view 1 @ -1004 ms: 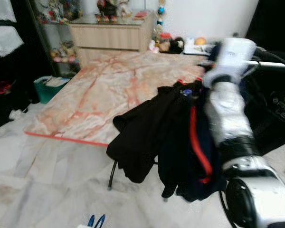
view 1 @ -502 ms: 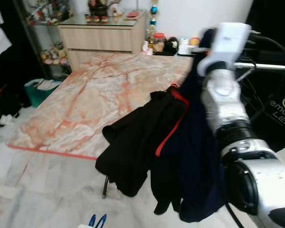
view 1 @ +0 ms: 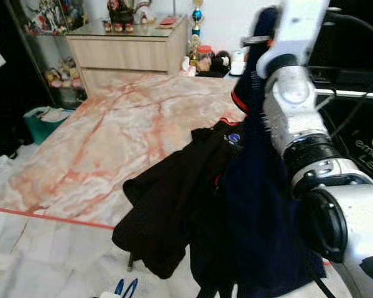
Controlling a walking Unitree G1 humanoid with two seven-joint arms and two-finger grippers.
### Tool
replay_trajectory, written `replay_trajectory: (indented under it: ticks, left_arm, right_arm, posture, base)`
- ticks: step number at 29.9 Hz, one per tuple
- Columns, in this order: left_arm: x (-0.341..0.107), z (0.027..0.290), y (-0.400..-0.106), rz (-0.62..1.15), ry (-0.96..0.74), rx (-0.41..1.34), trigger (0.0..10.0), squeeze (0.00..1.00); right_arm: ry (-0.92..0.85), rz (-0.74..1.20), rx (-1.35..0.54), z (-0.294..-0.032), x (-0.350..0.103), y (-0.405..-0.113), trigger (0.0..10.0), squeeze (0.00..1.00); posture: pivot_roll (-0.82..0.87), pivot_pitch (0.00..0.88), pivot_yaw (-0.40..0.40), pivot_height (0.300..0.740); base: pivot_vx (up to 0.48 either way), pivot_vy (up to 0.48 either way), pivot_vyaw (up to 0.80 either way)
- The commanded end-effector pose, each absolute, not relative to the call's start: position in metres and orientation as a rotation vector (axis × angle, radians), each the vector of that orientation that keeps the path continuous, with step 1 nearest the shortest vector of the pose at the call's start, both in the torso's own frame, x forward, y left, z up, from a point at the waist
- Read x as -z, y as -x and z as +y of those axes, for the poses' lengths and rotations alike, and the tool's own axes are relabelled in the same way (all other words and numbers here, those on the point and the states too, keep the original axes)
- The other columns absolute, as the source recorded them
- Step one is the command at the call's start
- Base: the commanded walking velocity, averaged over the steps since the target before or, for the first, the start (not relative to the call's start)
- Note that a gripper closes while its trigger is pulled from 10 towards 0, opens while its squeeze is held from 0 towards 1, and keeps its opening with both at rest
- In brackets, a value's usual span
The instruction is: Hang hanger
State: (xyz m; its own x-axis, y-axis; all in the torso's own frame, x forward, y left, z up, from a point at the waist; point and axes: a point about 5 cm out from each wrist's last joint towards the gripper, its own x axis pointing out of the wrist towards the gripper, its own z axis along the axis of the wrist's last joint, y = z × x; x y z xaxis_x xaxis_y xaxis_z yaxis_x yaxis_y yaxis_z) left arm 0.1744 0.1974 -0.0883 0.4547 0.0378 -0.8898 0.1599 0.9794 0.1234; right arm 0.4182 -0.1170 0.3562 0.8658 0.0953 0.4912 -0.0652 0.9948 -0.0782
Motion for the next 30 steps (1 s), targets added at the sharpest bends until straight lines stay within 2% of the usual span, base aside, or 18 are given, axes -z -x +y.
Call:
replay_trajectory:
  ticks: [1, 4, 5, 7, 12, 17, 22, 24, 30]
  left_arm:
    - [0.09, 0.193, -0.172, 1.106, -0.206, 0.096, 10.0, 0.0]
    - [0.09, 0.193, -0.171, 1.107, -0.206, 0.095, 10.0, 0.0]
    - [0.09, 0.193, -0.171, 1.108, -0.207, 0.096, 10.0, 0.0]
    - [0.09, 0.193, -0.171, 1.108, -0.208, 0.097, 10.0, 0.0]
    - [0.091, 0.192, -0.17, 1.115, -0.205, 0.116, 10.0, 0.0]
    - [0.091, 0.191, -0.17, 1.118, -0.205, 0.13, 10.0, 0.0]
    - [0.091, 0.192, -0.17, 1.119, -0.208, 0.136, 10.0, 0.0]
    - [0.091, 0.192, -0.17, 1.117, -0.211, 0.138, 10.0, 0.0]
    - [0.091, 0.192, -0.171, 1.114, -0.211, 0.14, 10.0, 0.0]
  right_arm:
    - [0.058, -0.512, -0.067, -0.126, -0.358, -0.419, 10.0, 0.0]
    - [0.092, -0.426, -0.067, -0.126, -0.339, -0.423, 10.0, 0.0]
    - [0.116, -0.334, -0.058, -0.127, -0.319, -0.426, 10.0, 0.0]
    - [0.129, -0.278, -0.058, -0.128, -0.306, -0.427, 10.0, 0.0]
    - [0.164, -0.081, -0.083, -0.131, -0.238, -0.424, 10.0, 0.0]
    - [0.132, -0.01, -0.069, -0.138, -0.201, -0.416, 10.0, 0.0]
    - [0.105, -0.005, -0.043, -0.145, -0.186, -0.409, 10.0, 0.0]
    - [0.083, -0.039, -0.036, -0.148, -0.183, -0.404, 10.0, 1.0]
    - [0.056, -0.085, -0.004, -0.15, -0.173, -0.387, 10.0, 1.0]
  posture:
    - [0.04, 0.0, 0.043, 0.74]
    - [0.04, 0.001, 0.042, 0.74]
    - [0.04, 0.0, 0.042, 0.74]
    - [0.04, 0.0, 0.042, 0.74]
    - [0.04, 0.0, 0.043, 0.74]
    - [0.04, 0.0, 0.046, 0.74]
    - [0.03, 0.0, 0.053, 0.74]
    - [0.03, 0.001, 0.053, 0.74]
    - [0.04, 0.004, 0.049, 0.74]
  base:
    - [0.289, 0.0, 0.0]
    - [0.285, 0.0, 0.0]
    - [0.274, 0.0, 0.0]
    - [0.264, 0.0, 0.0]
    - [0.0, 0.0, 0.0]
    - [0.0, 0.0, 0.0]
    - [0.0, 0.0, 0.0]
    - [0.0, 0.0, 0.0]
    - [0.0, 0.0, 0.0]
